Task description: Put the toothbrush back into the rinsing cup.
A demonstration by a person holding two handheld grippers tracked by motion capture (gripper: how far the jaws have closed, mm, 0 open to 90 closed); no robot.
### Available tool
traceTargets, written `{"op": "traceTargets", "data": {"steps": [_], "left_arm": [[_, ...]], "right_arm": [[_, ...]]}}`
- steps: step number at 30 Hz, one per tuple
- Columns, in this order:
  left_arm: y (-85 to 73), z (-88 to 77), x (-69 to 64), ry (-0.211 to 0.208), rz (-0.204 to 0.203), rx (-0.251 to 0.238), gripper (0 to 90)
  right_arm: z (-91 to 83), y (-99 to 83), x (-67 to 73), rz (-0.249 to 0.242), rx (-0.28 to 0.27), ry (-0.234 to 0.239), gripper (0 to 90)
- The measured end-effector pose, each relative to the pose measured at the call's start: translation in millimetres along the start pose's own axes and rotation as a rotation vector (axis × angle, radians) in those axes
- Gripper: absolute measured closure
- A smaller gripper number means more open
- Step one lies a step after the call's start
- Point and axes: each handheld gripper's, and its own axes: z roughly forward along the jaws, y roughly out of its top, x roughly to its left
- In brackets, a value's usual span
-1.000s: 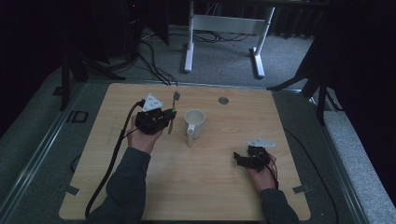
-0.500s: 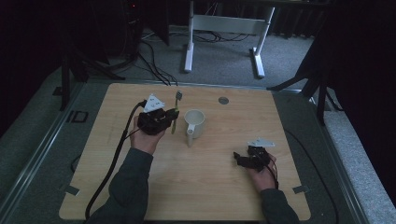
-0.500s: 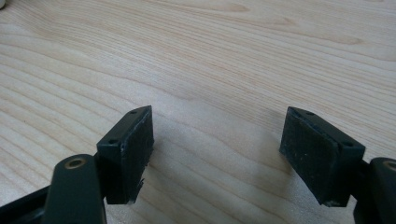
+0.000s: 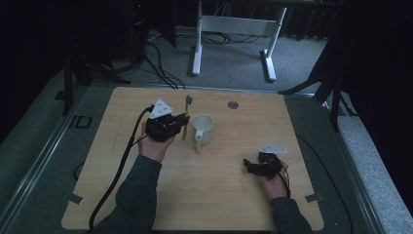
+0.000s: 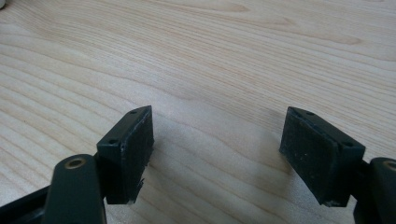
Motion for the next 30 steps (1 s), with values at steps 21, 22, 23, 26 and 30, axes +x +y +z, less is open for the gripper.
{"op": "traceTargets", "data": {"steps": [21, 22, 23, 26, 30], "left_arm": [[0.5, 4.8, -0.8, -0.031, -0.034, -0.02, 80.9], [0.3, 5.3, -0.9, -0.033, -0.034, -0.018, 80.9], [0.2, 5.5, -1.0, -0.034, -0.034, -0.018, 80.9], [0.6, 5.4, -0.9, -0.032, -0.037, -0.022, 80.9], [1.0, 4.9, -1.4, -0.03, -0.04, -0.028, 81.0]], "right_arm": [[0.2, 0.1, 0.0, -0.001, 0.0, 0.001, 25.2], [0.2, 0.1, 0.0, -0.001, 0.0, 0.001, 25.2], [0.2, 0.1, 0.0, -0.002, 0.0, 0.001, 25.2], [0.3, 0.2, 0.0, -0.002, -0.001, 0.001, 25.3], [0.3, 0.2, 0.0, -0.002, -0.001, 0.001, 25.2]]}}
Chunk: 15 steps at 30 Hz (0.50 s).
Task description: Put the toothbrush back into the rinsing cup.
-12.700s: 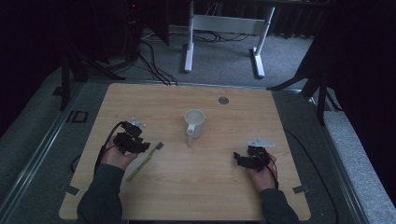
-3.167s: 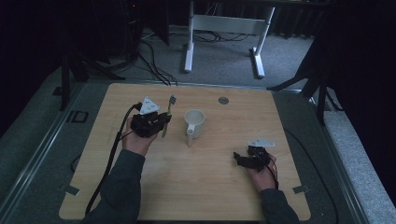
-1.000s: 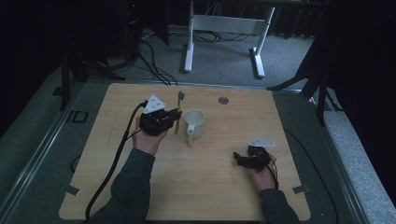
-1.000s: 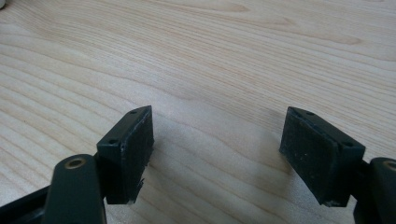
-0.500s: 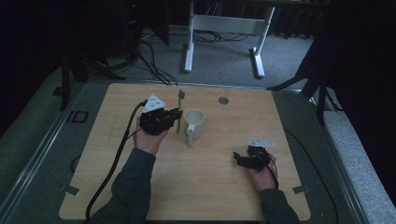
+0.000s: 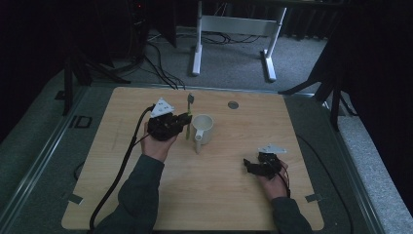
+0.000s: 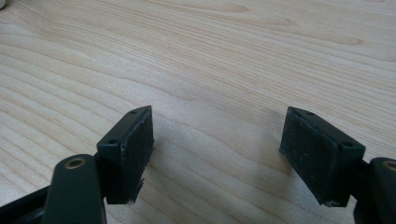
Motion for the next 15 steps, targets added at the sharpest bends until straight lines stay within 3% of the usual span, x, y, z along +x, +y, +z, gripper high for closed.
{"op": "traceTargets", "data": {"steps": [15], "left_arm": [[-1.9, 6.3, -1.5, -0.011, -0.016, -0.025, 80.9]], "right_arm": [[0.0, 0.0, -0.1, -0.001, 0.0, 0.0, 25.3]]}}
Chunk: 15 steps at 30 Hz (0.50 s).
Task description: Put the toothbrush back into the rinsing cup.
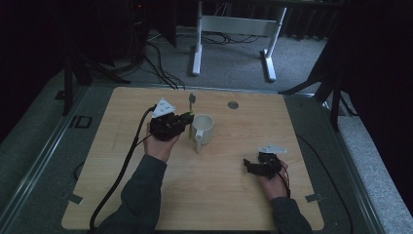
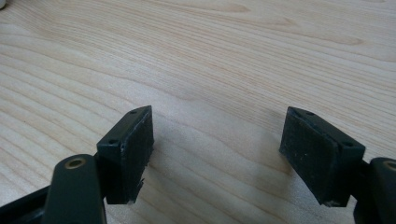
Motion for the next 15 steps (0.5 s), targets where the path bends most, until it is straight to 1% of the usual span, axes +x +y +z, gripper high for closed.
{"op": "traceTargets", "data": {"steps": [3, 8, 15], "left_arm": [[-0.1, 1.2, -1.0, -0.009, -0.006, -0.007, 80.9], [-1.5, 3.0, -3.4, -0.02, 0.001, -0.01, 80.9], [-2.1, 4.9, -5.3, -0.038, -0.004, -0.027, 80.9]], "right_arm": [[0.0, 0.0, 0.0, 0.0, 0.0, 0.0, 25.3], [0.0, 0.0, 0.0, 0.0, -0.001, 0.0, 25.3], [0.0, 0.0, 0.0, 0.0, 0.0, 0.001, 25.2]]}}
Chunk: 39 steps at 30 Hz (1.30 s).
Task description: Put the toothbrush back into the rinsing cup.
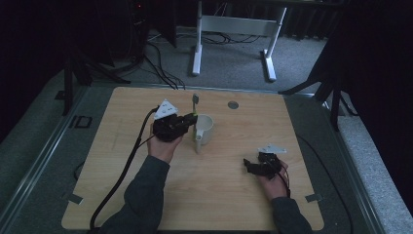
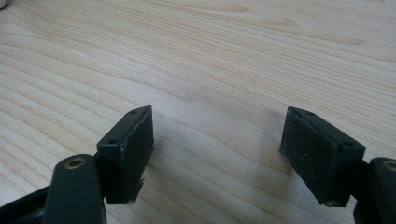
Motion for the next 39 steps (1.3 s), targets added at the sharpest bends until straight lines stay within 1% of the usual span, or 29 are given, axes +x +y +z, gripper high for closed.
{"op": "traceTargets", "data": {"steps": [6, 13, 22, 33, 39], "left_arm": [[-0.7, 2.2, -0.1, -0.004, -0.011, -0.01, 80.8], [-1.9, 6.2, -1.4, 0.003, -0.009, -0.019, 80.7], [-3.9, 11.5, -0.7, 0.008, -0.022, -0.031, 80.7], [-7.2, 18.3, -2.2, 0.019, -0.007, -0.013, 80.6], [-9.6, 21.1, -2.1, 0.019, -0.003, 0.009, 80.6]], "right_arm": [[0.0, 0.0, 0.0, 0.0, 0.0, 0.0, 25.2], [0.1, 0.1, 0.0, 0.0, 0.0, 0.0, 25.3], [0.4, 0.3, 0.0, -0.002, -0.001, 0.001, 25.3], [1.0, 0.9, 0.2, -0.003, 0.0, 0.002, 25.3], [1.0, 0.9, 0.2, -0.003, 0.0, 0.002, 25.2]]}}
